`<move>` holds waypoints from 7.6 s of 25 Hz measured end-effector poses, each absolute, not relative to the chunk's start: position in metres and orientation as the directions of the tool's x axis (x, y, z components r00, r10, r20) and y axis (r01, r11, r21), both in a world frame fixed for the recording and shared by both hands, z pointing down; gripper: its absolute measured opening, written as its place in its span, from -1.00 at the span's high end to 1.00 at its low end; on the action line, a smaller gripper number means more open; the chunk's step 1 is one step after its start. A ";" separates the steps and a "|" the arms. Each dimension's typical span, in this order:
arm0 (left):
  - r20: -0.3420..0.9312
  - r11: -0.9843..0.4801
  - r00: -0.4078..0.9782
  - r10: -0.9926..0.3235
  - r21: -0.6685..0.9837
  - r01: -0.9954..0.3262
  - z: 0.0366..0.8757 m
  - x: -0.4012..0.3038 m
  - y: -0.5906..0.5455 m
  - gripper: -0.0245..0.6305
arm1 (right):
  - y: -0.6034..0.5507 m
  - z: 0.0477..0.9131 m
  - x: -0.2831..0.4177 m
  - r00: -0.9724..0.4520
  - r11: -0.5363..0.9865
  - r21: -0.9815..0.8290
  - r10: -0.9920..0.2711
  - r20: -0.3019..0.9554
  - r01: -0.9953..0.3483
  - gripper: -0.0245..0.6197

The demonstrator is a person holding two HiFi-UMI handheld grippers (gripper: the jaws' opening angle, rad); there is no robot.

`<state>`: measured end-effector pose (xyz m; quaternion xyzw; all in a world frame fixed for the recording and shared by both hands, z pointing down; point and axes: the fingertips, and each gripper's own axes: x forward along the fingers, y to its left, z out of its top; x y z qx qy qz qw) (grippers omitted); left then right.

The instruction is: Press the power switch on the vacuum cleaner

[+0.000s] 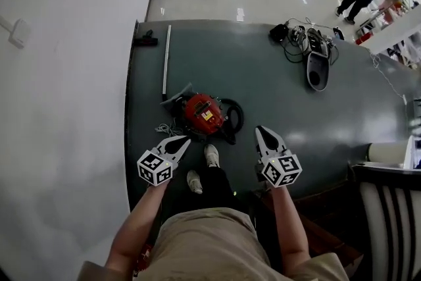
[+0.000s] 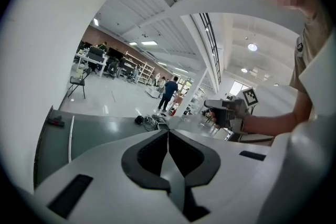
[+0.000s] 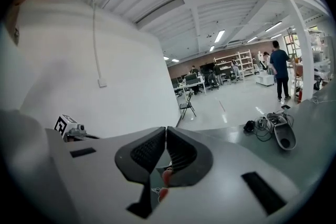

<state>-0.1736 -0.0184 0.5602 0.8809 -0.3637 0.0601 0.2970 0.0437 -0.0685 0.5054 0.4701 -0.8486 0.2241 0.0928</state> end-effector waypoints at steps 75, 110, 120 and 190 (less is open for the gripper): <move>0.541 -0.538 0.639 -0.547 0.357 -0.763 0.651 -0.158 -0.171 0.91 | -0.180 0.770 -0.009 -0.782 0.506 -0.603 -0.309 0.541 -0.617 0.89; 0.269 -0.747 0.783 -0.561 0.244 -0.619 0.426 -0.144 -0.191 0.91 | -0.209 0.406 -0.015 -0.722 0.712 -0.145 -0.646 0.248 -0.687 0.89; 0.189 -0.711 0.753 -0.630 0.250 -0.657 0.401 -0.184 -0.189 0.91 | -0.203 0.375 0.017 -0.616 0.608 -0.099 -0.771 0.162 -0.787 0.89; 0.346 -0.670 0.740 -0.576 0.319 -0.671 0.538 -0.244 -0.127 0.77 | -0.148 0.504 -0.052 -0.605 0.557 -0.236 -0.730 0.318 -0.796 0.64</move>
